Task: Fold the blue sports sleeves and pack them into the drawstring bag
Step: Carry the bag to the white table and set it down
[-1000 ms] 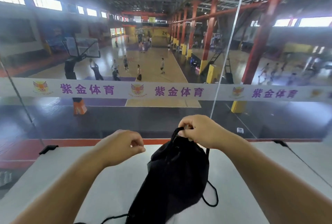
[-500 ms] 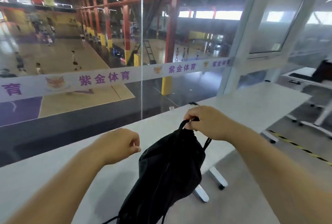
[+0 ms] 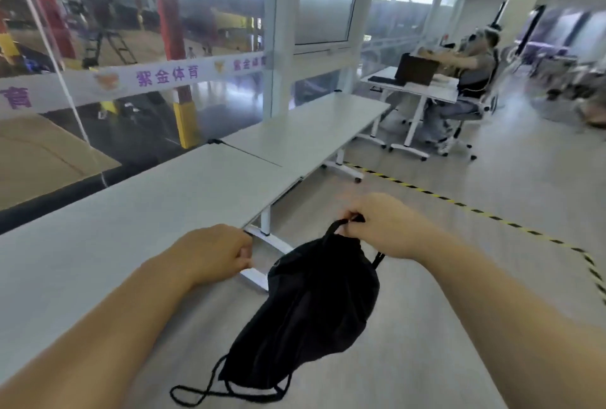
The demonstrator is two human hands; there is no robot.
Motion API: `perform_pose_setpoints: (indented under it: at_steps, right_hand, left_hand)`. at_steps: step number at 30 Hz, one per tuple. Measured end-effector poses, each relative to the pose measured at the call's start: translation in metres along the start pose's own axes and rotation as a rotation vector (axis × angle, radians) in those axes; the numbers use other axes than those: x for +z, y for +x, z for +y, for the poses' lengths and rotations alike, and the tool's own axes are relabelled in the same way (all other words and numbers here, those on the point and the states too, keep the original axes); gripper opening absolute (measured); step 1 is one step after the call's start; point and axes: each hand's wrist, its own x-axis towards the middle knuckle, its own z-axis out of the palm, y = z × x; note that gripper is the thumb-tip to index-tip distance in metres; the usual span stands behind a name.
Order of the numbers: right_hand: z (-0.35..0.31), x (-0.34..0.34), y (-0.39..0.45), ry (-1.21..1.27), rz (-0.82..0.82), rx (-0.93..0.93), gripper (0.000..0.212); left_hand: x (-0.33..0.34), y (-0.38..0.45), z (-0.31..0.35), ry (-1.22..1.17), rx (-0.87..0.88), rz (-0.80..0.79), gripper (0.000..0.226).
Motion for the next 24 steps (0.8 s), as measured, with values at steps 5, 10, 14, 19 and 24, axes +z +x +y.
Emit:
perform_pose_setpoints:
  at_steps: [5,10,14,19,24]
  right_hand:
    - [0.089,0.002,-0.081,0.063,0.028,0.229,0.011]
    - [0.167,-0.005,-0.162,0.121,0.102,0.484,0.01]
    - [0.227,-0.016,-0.223,0.128,0.174,0.693,0.009]
    - [0.295,-0.033,-0.293,0.144,0.251,0.963,0.011]
    - [0.359,-0.047,-0.349,0.168,0.391,1.208,0.014]
  left_hand:
    - [0.029,0.028,0.105,-0.022,0.165,-0.066,0.019]
    - [0.051,0.071,0.208,0.045,0.374,-0.162,0.02]
    - [0.066,0.112,0.295,0.1,0.524,-0.208,0.022]
    - [0.079,0.163,0.412,0.137,0.745,-0.244,0.024]
    - [0.085,0.216,0.529,0.149,0.975,-0.268,0.025]
